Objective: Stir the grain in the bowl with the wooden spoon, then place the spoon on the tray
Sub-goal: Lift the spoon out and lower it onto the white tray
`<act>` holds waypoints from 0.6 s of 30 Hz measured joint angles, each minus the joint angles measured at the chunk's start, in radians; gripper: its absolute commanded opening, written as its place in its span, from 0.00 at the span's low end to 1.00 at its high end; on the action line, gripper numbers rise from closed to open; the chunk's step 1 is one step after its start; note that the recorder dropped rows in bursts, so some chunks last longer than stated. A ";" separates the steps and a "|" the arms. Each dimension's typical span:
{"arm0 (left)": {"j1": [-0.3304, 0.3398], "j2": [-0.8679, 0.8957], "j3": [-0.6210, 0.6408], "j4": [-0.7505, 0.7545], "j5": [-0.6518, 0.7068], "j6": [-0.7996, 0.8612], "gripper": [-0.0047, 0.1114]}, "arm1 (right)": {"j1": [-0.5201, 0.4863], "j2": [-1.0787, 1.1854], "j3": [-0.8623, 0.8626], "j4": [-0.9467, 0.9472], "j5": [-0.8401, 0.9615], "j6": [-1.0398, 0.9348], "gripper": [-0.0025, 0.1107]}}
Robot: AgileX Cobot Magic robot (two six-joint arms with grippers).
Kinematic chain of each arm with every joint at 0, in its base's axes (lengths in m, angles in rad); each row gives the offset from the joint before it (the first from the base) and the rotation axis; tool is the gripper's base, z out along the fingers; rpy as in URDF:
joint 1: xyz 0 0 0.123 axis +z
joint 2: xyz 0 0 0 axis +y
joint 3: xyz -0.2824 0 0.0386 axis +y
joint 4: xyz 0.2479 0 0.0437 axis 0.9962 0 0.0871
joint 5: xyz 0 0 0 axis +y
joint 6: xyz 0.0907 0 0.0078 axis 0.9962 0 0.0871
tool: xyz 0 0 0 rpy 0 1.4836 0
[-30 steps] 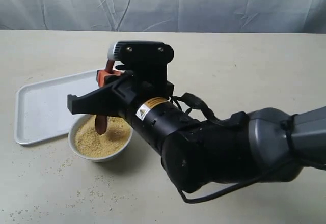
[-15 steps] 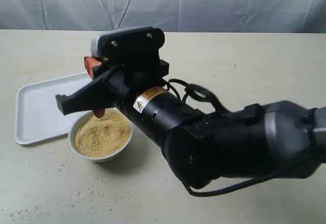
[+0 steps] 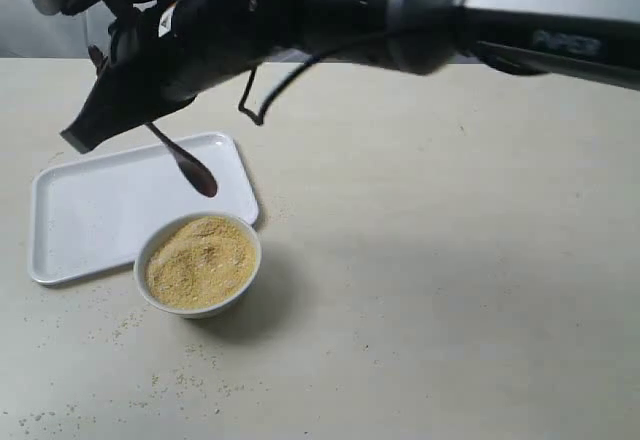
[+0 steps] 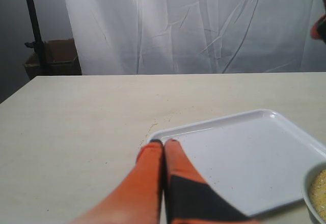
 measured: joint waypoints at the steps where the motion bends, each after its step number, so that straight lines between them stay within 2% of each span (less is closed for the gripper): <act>1: 0.000 0.000 0.000 0.000 0.000 0.000 0.04 | -0.006 0.040 -0.073 -0.056 0.078 0.005 0.02; 5: 0.000 0.000 0.000 0.000 0.000 0.000 0.04 | -0.007 0.195 -0.337 -0.252 0.286 0.019 0.02; 11: 0.000 0.000 0.000 0.000 0.000 0.000 0.04 | -0.005 0.431 -0.640 -0.394 0.392 0.012 0.02; 15: 0.000 0.000 0.000 0.000 0.000 0.000 0.04 | 0.033 0.547 -0.721 -0.476 0.402 0.012 0.02; 18: 0.000 0.000 0.000 0.000 0.000 0.000 0.04 | 0.103 0.580 -0.730 -0.602 0.417 0.009 0.02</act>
